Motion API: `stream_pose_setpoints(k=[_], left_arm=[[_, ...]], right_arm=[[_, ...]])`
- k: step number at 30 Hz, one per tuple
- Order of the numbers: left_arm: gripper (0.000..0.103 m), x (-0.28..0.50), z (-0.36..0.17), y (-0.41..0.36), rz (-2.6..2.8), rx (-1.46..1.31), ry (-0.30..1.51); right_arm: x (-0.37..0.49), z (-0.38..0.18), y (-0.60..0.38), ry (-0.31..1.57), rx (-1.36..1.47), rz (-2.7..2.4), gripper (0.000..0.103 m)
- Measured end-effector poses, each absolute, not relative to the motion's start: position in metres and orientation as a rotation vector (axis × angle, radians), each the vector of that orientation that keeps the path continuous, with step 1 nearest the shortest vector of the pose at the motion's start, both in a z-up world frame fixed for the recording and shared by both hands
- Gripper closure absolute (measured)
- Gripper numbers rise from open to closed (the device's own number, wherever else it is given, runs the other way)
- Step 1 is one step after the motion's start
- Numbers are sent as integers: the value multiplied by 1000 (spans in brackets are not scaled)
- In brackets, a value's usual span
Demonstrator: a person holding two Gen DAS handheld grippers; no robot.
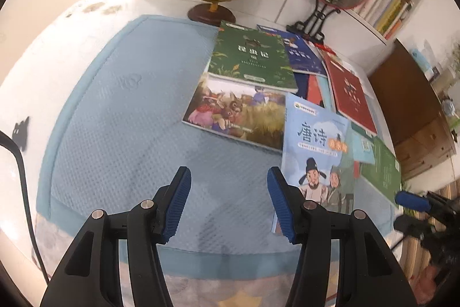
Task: Organize books
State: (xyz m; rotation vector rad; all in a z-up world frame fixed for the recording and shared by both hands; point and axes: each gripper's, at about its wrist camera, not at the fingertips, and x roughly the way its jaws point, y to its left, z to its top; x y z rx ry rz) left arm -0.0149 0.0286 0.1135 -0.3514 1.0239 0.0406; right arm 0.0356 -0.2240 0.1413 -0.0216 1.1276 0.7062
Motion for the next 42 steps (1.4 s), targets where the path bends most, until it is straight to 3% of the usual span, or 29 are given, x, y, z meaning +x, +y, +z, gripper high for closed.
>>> stream_pose_setpoints(k=[14,17,20,28,31,42], left_arm=[[49,25,47,-38,-237,-243,1199],[51,35,34,-42,-245,-232,1211],[54,40,25,-44,-269,-248,1228],[55,38,20,-54,-340,-251,1231],[70,35,18,-60,-356,-247,1226],[70,23,25,-48,-412,-360,1206]], right_arm=[[68,56,-299,1279,244,302,50],[73,49,-295,1264,221,296,66],[75,42,-288,1252,189,267,69],[62,27,-276,1269,180,288,69],[56,27,-275,1273,201,311,69],[42,23,-277,1274,236,316,69]])
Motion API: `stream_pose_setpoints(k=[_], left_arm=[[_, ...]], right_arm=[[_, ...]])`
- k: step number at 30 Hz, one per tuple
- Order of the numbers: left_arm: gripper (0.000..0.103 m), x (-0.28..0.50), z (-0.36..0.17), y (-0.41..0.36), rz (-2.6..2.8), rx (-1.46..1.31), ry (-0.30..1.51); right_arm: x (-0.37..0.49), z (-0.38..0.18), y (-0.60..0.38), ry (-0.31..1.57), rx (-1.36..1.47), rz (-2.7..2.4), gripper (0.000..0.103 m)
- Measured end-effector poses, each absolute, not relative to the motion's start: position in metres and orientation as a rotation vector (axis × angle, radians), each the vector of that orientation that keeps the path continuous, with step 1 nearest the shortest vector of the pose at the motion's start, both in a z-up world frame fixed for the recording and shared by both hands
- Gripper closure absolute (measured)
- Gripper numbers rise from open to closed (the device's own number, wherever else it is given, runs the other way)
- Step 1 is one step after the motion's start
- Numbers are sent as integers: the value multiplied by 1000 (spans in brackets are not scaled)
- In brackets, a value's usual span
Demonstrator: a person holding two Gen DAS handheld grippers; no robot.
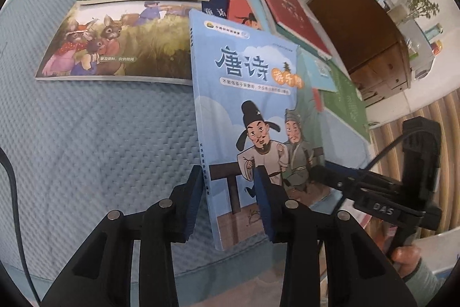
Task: Organize books
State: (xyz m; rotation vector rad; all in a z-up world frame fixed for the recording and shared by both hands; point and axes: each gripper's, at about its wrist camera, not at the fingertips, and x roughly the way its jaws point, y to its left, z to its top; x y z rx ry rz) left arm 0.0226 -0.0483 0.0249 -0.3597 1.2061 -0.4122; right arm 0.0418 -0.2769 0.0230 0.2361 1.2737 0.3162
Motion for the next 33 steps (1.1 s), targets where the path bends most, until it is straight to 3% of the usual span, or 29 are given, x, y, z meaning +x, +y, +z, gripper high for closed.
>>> stream_pose_setpoints(k=[22,27,33], left_arm=[[72,17,29,-32,-382,-649,1165],[72,14,36,-25,-463,-899,1125],[74,19,43,-49,-329,-695,1172]], right_arm=[[39,23,-280,1260,222,359,66],[38,23,-284,1262,235,403,64],[44,16,-299,1311,362,465,65]])
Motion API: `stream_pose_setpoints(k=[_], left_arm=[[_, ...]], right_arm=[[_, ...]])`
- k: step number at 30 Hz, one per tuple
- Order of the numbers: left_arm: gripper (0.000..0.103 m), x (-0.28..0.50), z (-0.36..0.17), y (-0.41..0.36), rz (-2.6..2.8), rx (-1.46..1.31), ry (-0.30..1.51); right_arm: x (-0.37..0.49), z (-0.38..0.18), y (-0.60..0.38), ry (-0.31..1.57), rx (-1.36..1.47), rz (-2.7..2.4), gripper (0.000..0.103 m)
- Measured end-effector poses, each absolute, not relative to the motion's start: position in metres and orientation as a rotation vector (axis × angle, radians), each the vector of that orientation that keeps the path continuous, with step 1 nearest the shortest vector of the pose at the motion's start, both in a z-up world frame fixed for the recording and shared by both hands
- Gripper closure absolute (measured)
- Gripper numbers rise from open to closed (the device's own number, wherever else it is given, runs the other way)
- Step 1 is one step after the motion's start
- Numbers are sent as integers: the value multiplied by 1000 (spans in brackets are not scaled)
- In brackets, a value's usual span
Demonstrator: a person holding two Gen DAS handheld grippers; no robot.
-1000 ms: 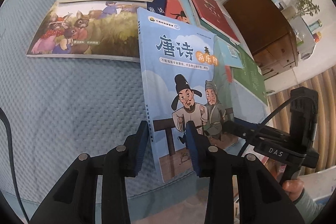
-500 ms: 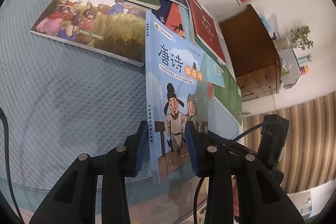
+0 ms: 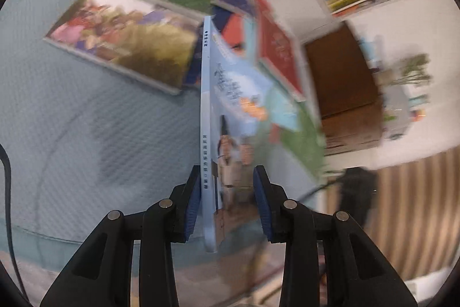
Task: Organize books
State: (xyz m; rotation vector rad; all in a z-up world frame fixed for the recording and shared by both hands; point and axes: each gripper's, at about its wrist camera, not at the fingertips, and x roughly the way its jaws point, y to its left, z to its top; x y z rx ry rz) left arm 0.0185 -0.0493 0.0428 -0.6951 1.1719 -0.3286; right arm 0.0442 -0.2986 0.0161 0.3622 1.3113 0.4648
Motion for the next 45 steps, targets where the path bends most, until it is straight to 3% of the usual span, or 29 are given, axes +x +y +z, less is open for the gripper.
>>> stream_pose_setpoints(k=[2,3,13,16,18,23,29,31,36,45], left_arm=[[87,20,34,-50,-287,-678,1194],[89,20,30,-51,-273,-678,1203],[89,25,18,-71,-292,-778,1245],[89,27,20,-64,-352,-941,1231],[90,30,23,-63,-403,-1043,1229],[90,38,36,-76,-439,-1065,1258],[90,39,31,-78,-471,-1152,1292],[90,40,31,-81,-475,-1152,1304],[90,40,34,-74,-389,-1053,1297],[90,27,27,-65,-359,-1099,1287]], right_arm=[[47,14,-304,1327,411,480,65],[48,13,-306,1334,431,484,65],[60,27,-307,1368,407,501,59],[64,30,-314,1377,445,514,49],[65,26,-320,1408,512,565,36],[57,11,-333,1428,643,633,20],[57,-17,-357,1399,951,720,19],[61,-16,-358,1365,992,751,22],[72,-16,-347,1386,921,735,67],[63,36,-327,1310,534,737,70]])
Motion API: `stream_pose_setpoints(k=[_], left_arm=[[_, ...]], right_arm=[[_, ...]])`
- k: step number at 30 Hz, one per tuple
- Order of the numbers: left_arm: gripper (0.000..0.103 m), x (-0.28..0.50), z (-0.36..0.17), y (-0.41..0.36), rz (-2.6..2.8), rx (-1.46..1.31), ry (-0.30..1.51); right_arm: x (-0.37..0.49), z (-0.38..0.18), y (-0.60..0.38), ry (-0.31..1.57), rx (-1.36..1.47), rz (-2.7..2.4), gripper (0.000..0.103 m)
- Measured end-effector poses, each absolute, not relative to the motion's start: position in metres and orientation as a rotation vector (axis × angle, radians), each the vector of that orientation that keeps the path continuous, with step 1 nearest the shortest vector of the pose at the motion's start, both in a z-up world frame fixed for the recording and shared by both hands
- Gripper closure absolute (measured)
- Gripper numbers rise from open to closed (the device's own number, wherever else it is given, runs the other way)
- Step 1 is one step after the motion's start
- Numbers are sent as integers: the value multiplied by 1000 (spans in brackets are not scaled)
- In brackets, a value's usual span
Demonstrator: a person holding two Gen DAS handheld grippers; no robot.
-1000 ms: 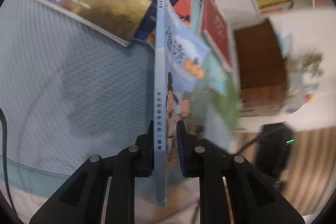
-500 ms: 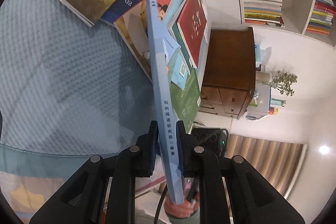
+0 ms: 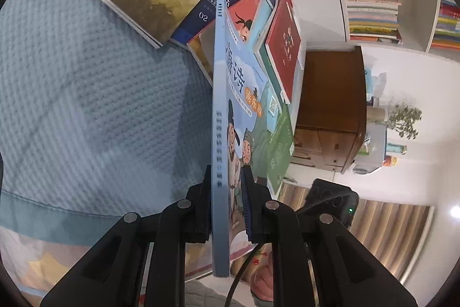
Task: Organize books
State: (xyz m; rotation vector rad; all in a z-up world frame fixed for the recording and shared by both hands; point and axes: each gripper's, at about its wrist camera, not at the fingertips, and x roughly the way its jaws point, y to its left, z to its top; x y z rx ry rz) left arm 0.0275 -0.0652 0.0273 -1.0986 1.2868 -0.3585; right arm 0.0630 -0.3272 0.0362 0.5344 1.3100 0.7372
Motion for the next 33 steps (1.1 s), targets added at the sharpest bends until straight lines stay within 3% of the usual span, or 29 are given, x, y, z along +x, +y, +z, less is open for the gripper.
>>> stream_pose_setpoints(k=[13,19,33], left_arm=[[90,24,81,-76,-302,-677,1172],[89,21,90,-60,-343,-622,1115],[89,14,147,69,-359,-569,933]], right_arm=[[62,80,-279,1175,136,741,70],[50,102,-252,1092,-38,713,70],[41,163,-118,913,-196,716,70]])
